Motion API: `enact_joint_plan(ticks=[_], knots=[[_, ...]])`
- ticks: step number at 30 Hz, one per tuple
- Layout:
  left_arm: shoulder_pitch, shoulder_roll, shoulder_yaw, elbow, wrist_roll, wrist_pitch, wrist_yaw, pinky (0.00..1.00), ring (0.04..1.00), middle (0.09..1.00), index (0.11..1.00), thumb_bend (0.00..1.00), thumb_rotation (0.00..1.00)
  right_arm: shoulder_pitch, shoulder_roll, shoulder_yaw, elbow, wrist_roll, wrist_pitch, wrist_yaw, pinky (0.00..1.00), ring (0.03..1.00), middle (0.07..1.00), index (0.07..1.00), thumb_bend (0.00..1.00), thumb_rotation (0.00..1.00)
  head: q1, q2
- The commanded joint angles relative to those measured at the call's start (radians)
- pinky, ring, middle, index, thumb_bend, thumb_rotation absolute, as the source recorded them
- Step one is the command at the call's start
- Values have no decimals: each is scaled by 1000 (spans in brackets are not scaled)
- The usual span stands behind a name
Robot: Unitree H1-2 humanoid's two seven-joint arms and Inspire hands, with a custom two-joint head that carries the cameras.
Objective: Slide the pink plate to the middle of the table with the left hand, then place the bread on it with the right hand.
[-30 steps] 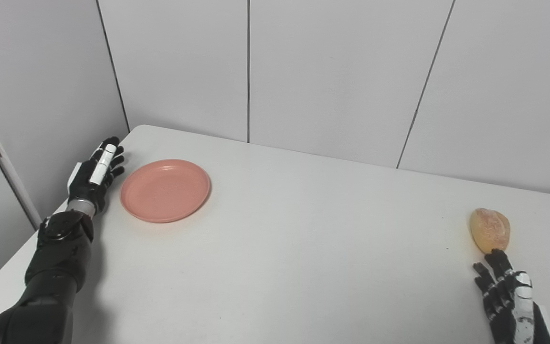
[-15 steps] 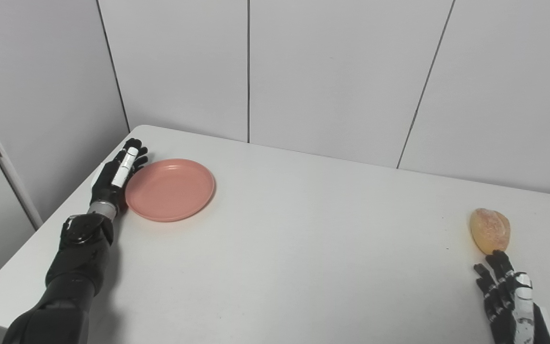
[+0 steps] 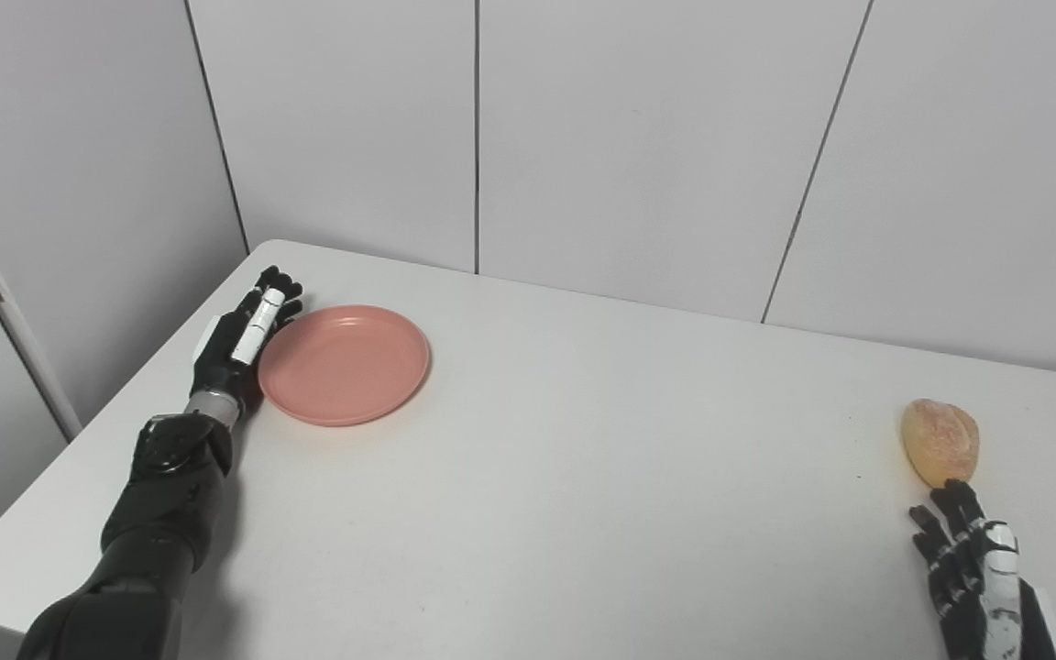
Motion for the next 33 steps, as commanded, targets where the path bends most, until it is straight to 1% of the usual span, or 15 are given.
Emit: enact_joint_plan(ticks=[1,4,6,7,9,11,15,18,23,26,30,33], knots=[[-48,2,-9,-21,-2,-6,-38,912,908,892,951,791,711,3,7,6,-14,6,38,0,987,927,956,930,755,931,-1,1],[-48,-5,-14,-27,-3,-7,-46,912,906,894,944,793,708,5,7,11,-20,1,40,-1,995,929,958,933,749,941,-6,3],[-48,-11,-17,-33,-6,-9,-59,918,911,895,949,831,707,8,8,13,-25,-1,43,-4,996,931,958,933,749,943,-8,4],[-47,-14,-18,-37,-8,-10,-64,915,908,893,947,884,690,8,8,13,-27,-1,44,-5,998,930,955,929,750,937,-8,4],[-48,-22,-20,-41,-14,-11,-75,912,906,890,944,909,673,9,9,14,-30,-1,47,-8,996,929,955,930,744,941,-10,5],[-47,-32,-28,-48,-9,-11,-73,904,899,883,946,866,673,10,10,16,-32,-1,48,-9,993,928,955,931,742,940,-13,7],[-43,-54,-46,-75,2,2,-64,902,894,880,945,842,673,12,10,21,-38,-6,48,-11,994,927,957,936,741,947,-19,10],[-40,-68,-56,-95,2,15,-63,879,880,872,937,826,669,12,12,23,-42,-6,54,-16,989,920,955,935,747,949,-21,12],[-33,-100,-80,-140,0,47,-77,863,872,865,934,864,644,11,14,29,-42,-16,49,-21,980,914,945,924,753,942,-30,12],[-34,-116,-96,-147,9,50,-81,858,872,866,930,864,647,12,18,31,-46,-16,46,-22,977,915,947,929,746,939,-37,12],[-40,-133,-114,-148,24,48,-82,857,873,876,937,888,651,11,22,34,-46,-17,45,-23,976,919,947,930,741,936,-42,13],[-46,-151,-125,-136,29,42,-82,853,872,874,937,857,654,10,23,38,-44,-25,41,-24,971,913,941,926,745,940,-47,13]])
